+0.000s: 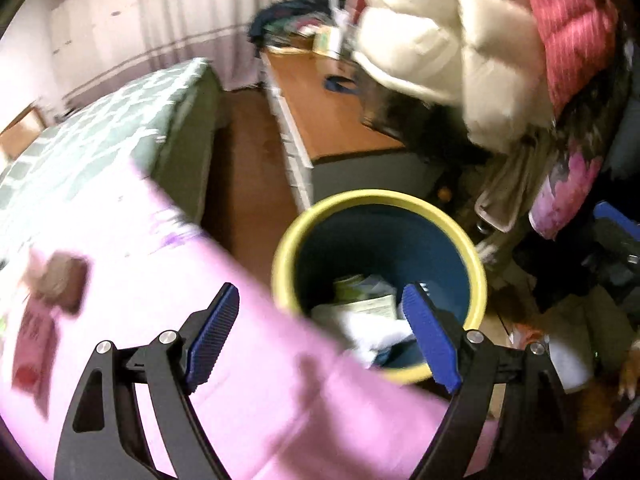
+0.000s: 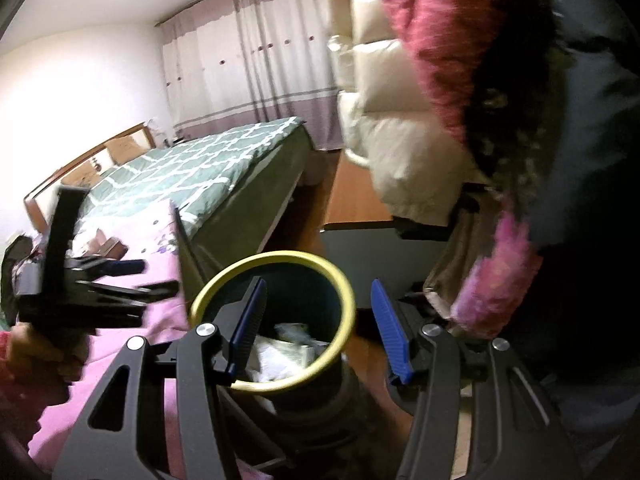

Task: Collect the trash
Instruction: 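Move both open grippers back toward the remaining items on the table, then reach the right gripper to the brown square container and close on it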

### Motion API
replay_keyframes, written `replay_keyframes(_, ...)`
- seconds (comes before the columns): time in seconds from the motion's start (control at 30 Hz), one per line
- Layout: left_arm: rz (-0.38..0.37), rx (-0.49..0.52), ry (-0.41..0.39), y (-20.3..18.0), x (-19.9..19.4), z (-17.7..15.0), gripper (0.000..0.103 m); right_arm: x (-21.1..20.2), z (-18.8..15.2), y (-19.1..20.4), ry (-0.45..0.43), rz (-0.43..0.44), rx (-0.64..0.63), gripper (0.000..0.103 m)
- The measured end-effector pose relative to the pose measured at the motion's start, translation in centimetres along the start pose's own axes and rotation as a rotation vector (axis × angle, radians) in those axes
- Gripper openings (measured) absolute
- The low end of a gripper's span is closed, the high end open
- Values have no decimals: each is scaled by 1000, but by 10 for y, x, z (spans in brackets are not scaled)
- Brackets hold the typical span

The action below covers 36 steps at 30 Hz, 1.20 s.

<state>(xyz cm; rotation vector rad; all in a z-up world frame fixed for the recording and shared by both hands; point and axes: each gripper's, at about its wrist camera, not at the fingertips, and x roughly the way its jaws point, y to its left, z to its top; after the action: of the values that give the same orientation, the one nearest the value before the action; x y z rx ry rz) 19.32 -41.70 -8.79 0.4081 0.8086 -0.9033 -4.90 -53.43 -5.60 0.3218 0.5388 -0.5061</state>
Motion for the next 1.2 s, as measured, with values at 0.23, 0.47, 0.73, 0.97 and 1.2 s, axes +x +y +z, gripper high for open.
replay_keyframes(0.23, 170, -212, -102, 103, -86, -72, 90, 32, 4, 62, 55, 116, -108, 53)
replay_keyframes(0.47, 431, -448, -184, 211, -164, -164, 93, 62, 3, 147, 116, 230, -220, 53)
replay_keyframes(0.73, 663, -648, -234, 298, -200, -247, 94, 94, 11, 251, 189, 379, -312, 53)
replay_keyframes(0.97, 651, -718, -252, 313, -201, -269, 94, 153, 26, 332, 191, 401, -391, 59)
replay_keyframes(1.2, 642, -692, -236, 302, -194, -259, 95, 231, 25, 375, 220, 372, -531, 72)
